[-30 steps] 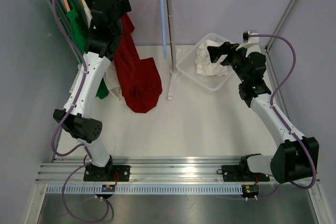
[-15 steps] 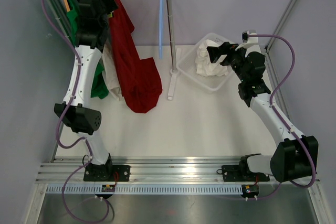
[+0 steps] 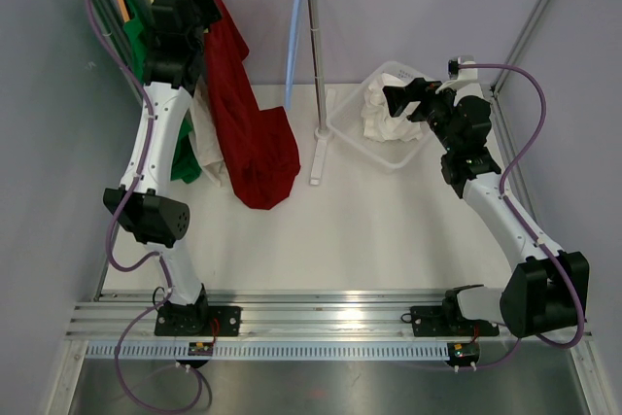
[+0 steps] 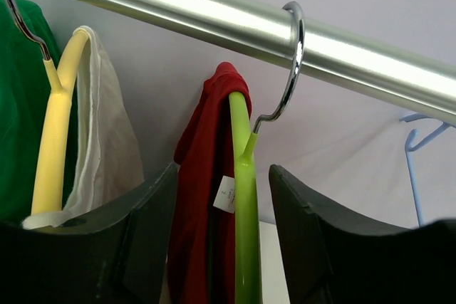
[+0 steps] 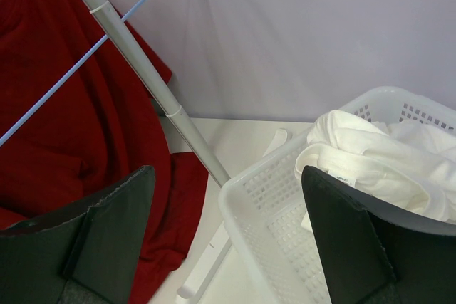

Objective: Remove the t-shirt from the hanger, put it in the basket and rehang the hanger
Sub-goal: Grab a hanger with a tshirt on it with the left arm

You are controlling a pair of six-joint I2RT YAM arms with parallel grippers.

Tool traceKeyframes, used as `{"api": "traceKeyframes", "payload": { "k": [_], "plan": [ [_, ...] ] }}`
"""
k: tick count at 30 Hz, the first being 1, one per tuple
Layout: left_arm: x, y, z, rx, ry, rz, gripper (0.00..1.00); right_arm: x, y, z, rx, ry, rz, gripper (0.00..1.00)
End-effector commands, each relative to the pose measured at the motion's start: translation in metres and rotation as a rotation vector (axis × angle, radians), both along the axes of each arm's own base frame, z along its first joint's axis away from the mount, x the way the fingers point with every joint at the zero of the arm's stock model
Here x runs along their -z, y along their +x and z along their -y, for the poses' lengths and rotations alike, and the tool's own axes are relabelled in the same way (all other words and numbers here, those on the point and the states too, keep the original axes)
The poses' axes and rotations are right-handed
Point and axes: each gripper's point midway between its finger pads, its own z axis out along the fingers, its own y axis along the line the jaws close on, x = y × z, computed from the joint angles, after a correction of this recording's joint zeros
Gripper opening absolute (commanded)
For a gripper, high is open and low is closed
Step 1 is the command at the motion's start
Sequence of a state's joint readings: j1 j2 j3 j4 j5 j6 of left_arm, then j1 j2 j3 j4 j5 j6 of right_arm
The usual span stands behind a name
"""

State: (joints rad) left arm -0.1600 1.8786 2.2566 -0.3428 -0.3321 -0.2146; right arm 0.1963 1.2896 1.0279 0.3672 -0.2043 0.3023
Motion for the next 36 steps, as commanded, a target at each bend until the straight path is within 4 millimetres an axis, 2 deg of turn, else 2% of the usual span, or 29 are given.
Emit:
{"api": "traceKeyframes", "payload": {
  "k": [1,6,10,17,18,19,27,29,30,36],
  "plan": [
    [-0.027,-0.005,0.001,0.012,-0.002,0.071,0.56,-0.018,-0.004,-0.002,-0.017,-0.004,0.046,0.92],
    [-0.021,-0.003,-0.001,-0.003,0.016,0.060,0.52,-0.018,-0.004,-0.003,-0.018,-0.005,0.046,0.92],
    [-0.019,-0.001,-0.003,-0.013,0.022,0.058,0.44,-0.018,-0.004,-0.002,-0.015,-0.005,0.048,0.92],
    [-0.030,-0.007,-0.001,0.002,0.019,0.084,0.15,-0.018,-0.003,-0.003,-0.020,-0.004,0.046,0.92],
    [-0.037,-0.009,0.000,0.011,0.023,0.098,0.04,-0.017,-0.003,-0.003,-0.020,-0.003,0.044,0.92],
    [-0.041,-0.011,0.001,0.015,0.027,0.105,0.00,-0.017,-0.003,-0.004,-0.022,-0.003,0.044,0.92],
    [-0.077,-0.036,0.009,0.059,0.014,0.192,0.00,-0.017,-0.003,-0.004,-0.026,-0.002,0.043,0.91],
    [-0.080,-0.040,0.019,0.110,0.027,0.208,0.00,-0.017,-0.003,-0.005,-0.029,-0.003,0.043,0.91],
    [-0.092,-0.047,0.024,0.133,0.028,0.242,0.00,-0.017,-0.002,-0.005,-0.029,-0.004,0.044,0.91],
    [-0.116,-0.068,0.026,0.132,0.056,0.306,0.00,-0.016,-0.001,-0.006,-0.037,-0.006,0.041,0.91]
  ]
}}
